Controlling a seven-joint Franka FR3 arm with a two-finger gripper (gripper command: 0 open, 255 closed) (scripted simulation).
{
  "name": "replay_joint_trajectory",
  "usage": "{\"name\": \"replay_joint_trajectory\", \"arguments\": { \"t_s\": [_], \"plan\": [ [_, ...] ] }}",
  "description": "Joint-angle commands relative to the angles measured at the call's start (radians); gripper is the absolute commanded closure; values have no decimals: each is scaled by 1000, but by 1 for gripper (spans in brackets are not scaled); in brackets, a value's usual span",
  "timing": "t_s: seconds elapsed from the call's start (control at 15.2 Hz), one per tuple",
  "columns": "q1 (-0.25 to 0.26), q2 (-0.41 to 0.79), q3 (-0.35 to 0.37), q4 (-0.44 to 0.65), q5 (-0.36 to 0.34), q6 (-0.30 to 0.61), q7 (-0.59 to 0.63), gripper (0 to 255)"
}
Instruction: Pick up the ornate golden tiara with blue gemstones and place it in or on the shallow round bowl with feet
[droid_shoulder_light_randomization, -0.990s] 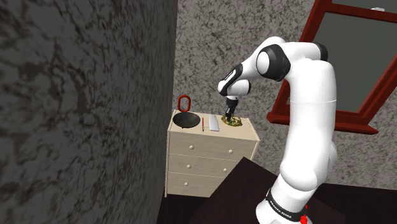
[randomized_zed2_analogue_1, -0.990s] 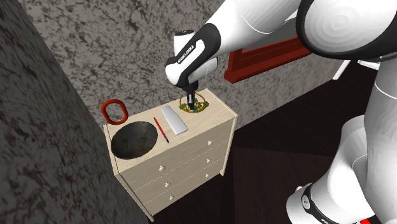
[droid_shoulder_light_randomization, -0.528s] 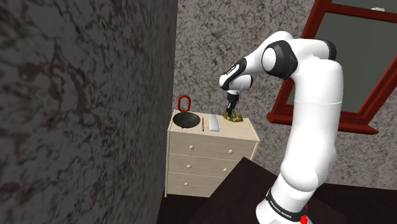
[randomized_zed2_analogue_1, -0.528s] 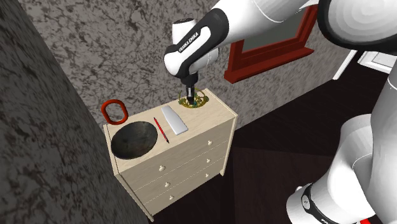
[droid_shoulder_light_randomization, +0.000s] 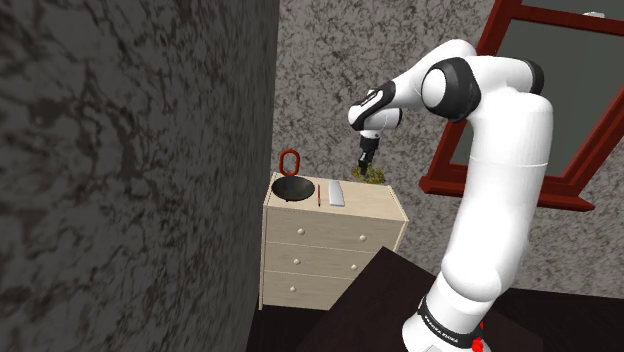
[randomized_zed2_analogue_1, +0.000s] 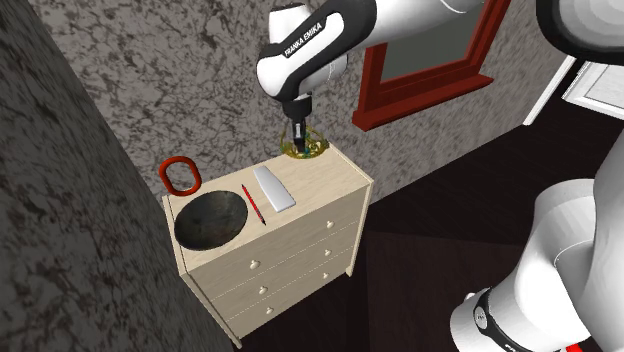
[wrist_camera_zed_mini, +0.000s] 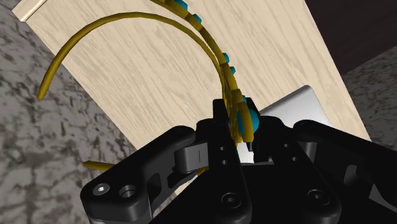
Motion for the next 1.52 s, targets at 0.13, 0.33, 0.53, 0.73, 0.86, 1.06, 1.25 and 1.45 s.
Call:
{"name": "replay_joint_trajectory", "arguments": {
  "t_s": [0.13,0.33,0.53,0.73,0.86,1.06,1.25,1.45],
  "plan": [
    [6,-28,-6,22,-18,-47,10,255],
    [37,-39,9,27,-28,-62,61,255],
    [80,-38,34,34,-33,-70,130,255],
    [119,-28,59,51,-34,-80,196,255],
    [145,-18,76,68,-32,-89,239,255],
    [181,5,102,103,-27,-104,299,255],
    [214,36,126,148,-19,-123,357,255],
    [246,74,150,206,-10,-146,412,255]
  ]
}}
